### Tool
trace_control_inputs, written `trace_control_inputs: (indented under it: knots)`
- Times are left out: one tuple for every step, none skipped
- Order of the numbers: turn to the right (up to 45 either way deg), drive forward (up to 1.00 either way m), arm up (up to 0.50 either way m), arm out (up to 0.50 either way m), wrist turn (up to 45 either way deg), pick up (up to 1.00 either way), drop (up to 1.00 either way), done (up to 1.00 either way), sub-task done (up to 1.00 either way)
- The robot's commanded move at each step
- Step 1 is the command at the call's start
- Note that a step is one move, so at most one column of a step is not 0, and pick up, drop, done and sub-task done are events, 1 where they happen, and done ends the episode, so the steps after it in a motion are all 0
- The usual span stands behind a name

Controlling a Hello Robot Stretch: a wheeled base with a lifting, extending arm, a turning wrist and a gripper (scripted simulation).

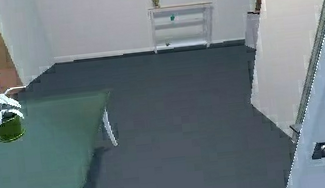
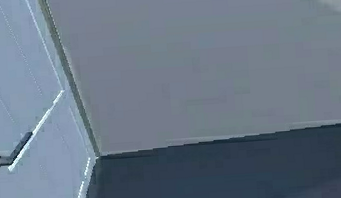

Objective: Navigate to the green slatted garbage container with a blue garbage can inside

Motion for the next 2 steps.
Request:
trace_control_inputs:
  knots:
    - [0.0,0.85,0.0,0.0,0.0,0.0,0.0,0.0,0.0]
    - [45.0,0.0,0.0,0.0,0.0,0.0,0.0,0.0,0.0]
